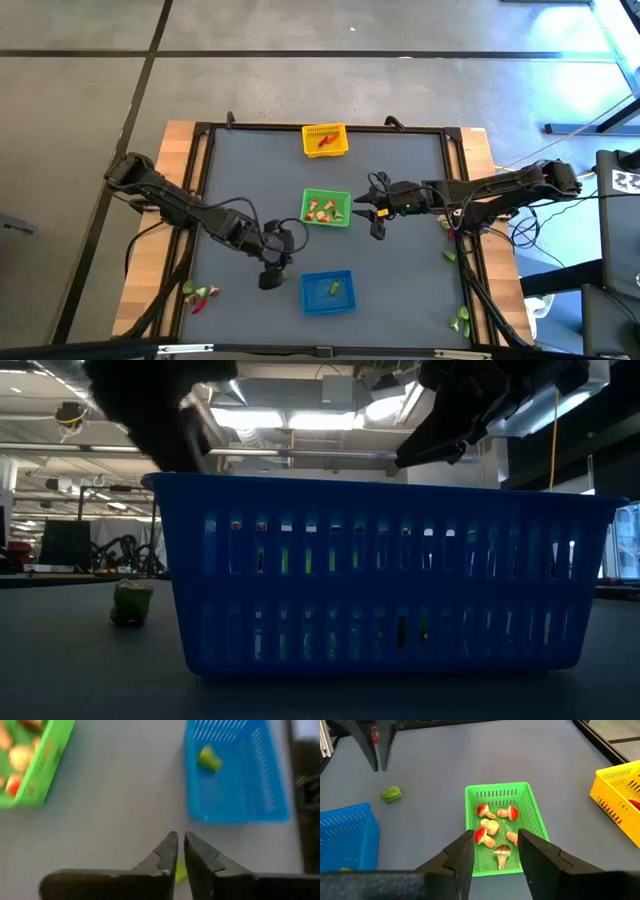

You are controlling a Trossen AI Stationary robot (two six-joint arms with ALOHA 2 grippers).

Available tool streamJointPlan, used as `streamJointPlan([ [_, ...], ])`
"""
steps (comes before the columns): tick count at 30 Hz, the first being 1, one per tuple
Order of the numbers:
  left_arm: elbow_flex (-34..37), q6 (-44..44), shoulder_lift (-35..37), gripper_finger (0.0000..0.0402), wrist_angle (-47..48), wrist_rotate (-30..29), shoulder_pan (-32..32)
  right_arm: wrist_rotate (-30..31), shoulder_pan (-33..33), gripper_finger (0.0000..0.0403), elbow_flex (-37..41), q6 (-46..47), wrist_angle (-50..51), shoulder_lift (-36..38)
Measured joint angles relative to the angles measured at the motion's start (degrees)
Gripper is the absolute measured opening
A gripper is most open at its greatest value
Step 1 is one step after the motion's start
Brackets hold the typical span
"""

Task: Sort produce into baskets
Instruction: Put the green chili pepper into the blue bin

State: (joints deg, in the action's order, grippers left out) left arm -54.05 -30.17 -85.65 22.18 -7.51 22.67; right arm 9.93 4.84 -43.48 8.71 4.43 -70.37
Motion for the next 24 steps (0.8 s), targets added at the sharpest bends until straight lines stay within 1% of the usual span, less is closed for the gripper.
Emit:
streamJointPlan([
  [3, 1.1, 1.7, 0.0, 0.0075, 1.7, 0.0, 0.6, 0.9, 0.0, 0.0152, 0.0, -0.2, -0.4, 0.0],
  [7, 3.0, 9.6, 0.0, 0.0127, 0.2, 0.0, 1.8, 2.2, 0.0, 0.0152, 0.0, -0.4, -0.3, 0.0],
  [11, 3.9, 13.9, 0.0, 0.0161, -2.2, 0.1, 3.0, 1.6, 0.1, 0.0152, 0.0, -0.4, 0.1, 0.0],
  [14, 3.9, 15.7, -0.3, 0.0172, -3.7, 0.1, 3.8, 0.1, 0.1, 0.0152, 0.0, -2.0, 0.2, 0.0],
  [17, 3.9, 14.6, -1.9, 0.0176, -4.0, -0.1, 4.4, -1.2, 0.1, 0.0152, 0.0, -4.5, 0.0, 0.0],
  [20, 3.9, 14.1, -4.6, 0.0174, -4.5, 0.0, 5.6, -3.0, 0.1, 0.0152, 0.0, -5.2, 0.1, 0.0],
  [24, 3.9, 15.9, -7.6, 0.0165, -4.8, 0.0, 6.5, -4.9, 0.1, 0.0152, 0.0, -6.0, 0.1, 0.0],
])
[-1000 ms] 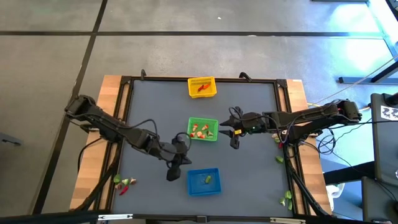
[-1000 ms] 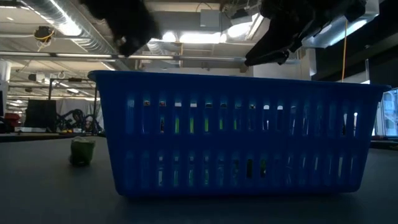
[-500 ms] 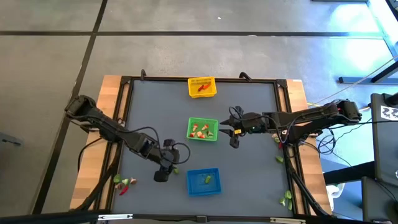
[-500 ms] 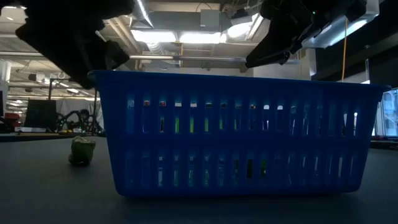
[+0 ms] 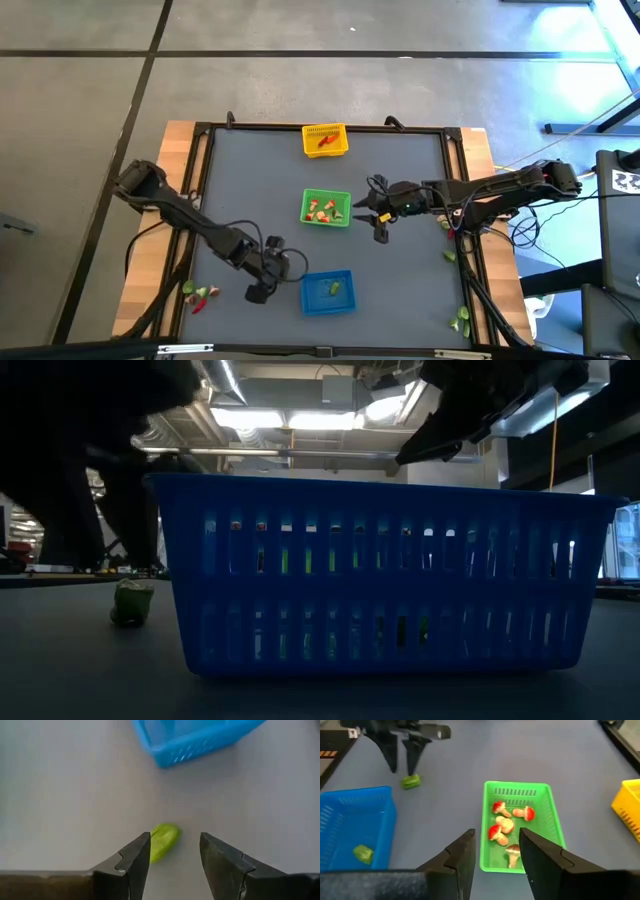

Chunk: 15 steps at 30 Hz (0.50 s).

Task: Sort produce into baskets
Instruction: Put the green chili pepper into the blue bin

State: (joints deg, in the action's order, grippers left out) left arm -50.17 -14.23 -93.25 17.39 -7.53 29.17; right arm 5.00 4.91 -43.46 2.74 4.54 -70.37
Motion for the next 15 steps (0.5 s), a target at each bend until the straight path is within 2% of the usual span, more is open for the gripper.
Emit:
streamJointPlan([
  [6, -0.1, 1.2, -4.0, 0.0153, -1.1, -2.9, -0.4, -3.2, 0.0, 0.0152, 0.0, 2.8, 0.3, 0.0],
  [10, 0.1, 1.2, -5.2, 0.0142, 0.0, -2.8, -0.8, -4.8, 0.0, 0.0152, 0.0, 4.8, 0.5, 0.0],
  [15, 0.0, 0.8, -5.1, 0.0105, -0.1, -2.8, -0.7, -6.0, 0.5, 0.0152, 0.0, 6.4, 2.1, 0.0],
])
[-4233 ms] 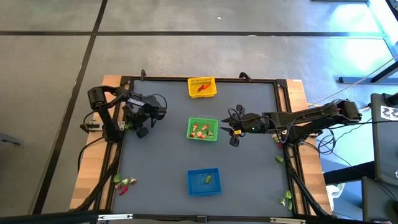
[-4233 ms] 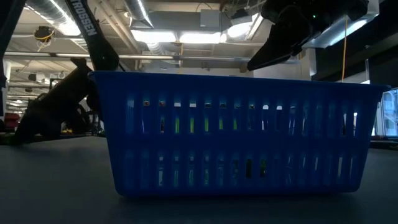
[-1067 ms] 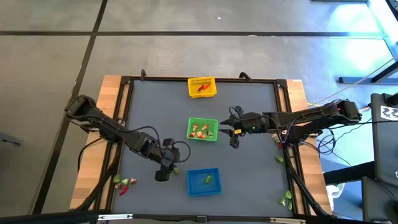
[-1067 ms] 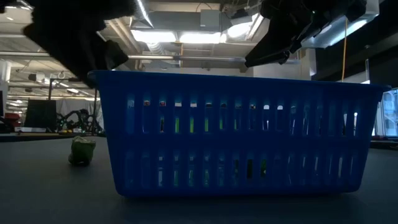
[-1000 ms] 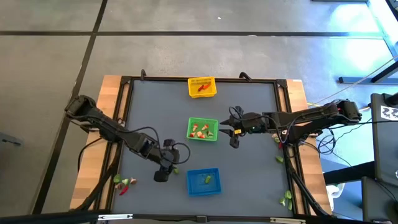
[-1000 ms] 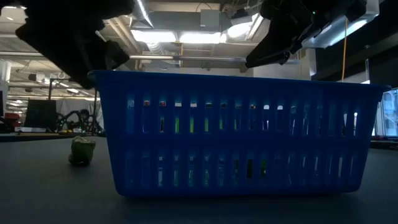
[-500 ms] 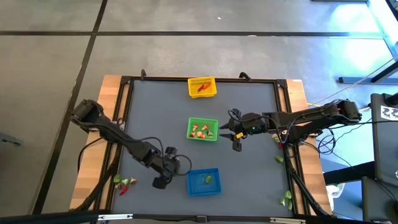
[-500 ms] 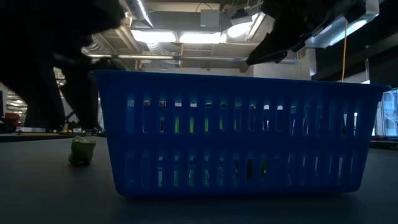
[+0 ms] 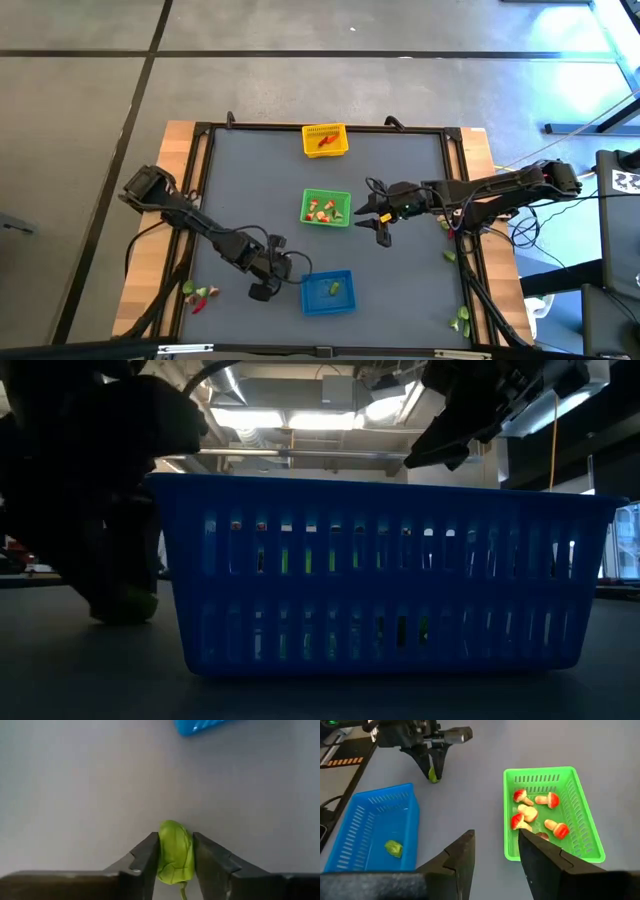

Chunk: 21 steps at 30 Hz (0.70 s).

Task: Sort produce into baskets
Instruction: Put the green chili pepper into the blue bin

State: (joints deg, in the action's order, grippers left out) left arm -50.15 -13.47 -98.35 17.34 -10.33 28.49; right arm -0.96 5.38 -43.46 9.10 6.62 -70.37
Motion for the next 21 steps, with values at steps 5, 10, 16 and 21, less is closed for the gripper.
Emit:
streamJointPlan([
  [5, -0.9, -3.7, 0.0, 0.0065, 0.1, 0.0, 0.0, 1.8, 3.8, 0.0152, 0.0, -0.3, -0.7, 0.0],
  [10, -5.2, -8.1, 0.4, 0.0061, 0.0, -0.1, 0.0, 2.0, 9.4, 0.0152, 0.0, 1.3, -0.6, 0.0],
  [16, -11.3, -9.0, 0.4, 0.0065, -3.9, -0.6, 0.0, 2.1, 17.1, 0.0152, 0.0, 7.5, -0.6, 0.0],
  [21, -13.5, -8.9, 0.5, 0.0066, -9.2, -0.8, 0.0, 7.7, 23.2, 0.0152, 0.0, 11.4, -0.6, 0.0],
])
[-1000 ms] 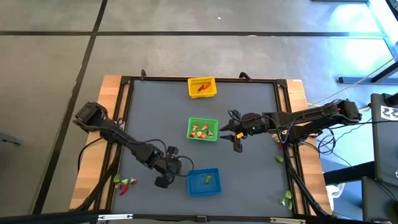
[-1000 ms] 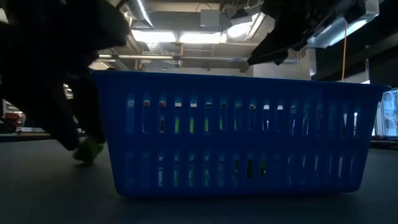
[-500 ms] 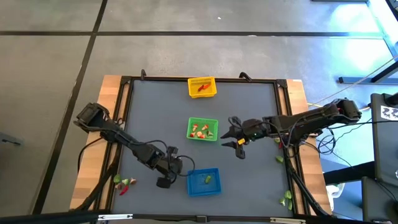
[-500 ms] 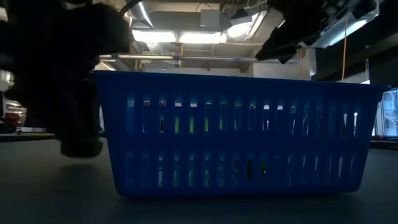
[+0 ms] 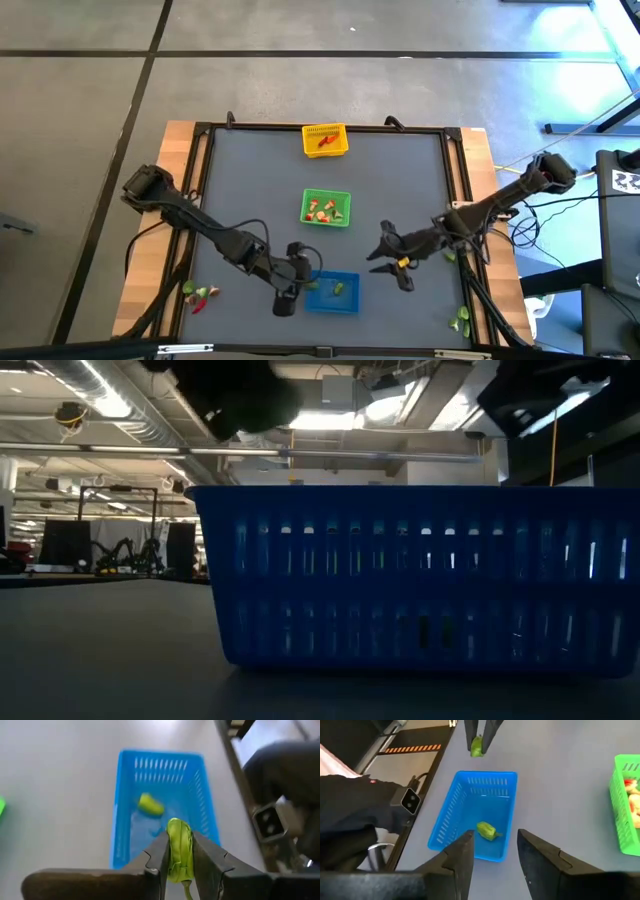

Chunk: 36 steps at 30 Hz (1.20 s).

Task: Sort produce into baskets
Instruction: Put the green chili pepper into the blue bin, then put the brown mushroom into the green bin

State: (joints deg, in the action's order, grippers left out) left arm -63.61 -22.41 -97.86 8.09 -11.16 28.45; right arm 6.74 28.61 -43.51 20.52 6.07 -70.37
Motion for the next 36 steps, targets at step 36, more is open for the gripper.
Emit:
streamJointPlan([
  [36, 0.1, -13.0, 1.1, 0.0174, 3.1, 6.3, -3.7, 15.3, 5.9, 0.0152, 0.1, -0.2, 0.1, 0.0],
])
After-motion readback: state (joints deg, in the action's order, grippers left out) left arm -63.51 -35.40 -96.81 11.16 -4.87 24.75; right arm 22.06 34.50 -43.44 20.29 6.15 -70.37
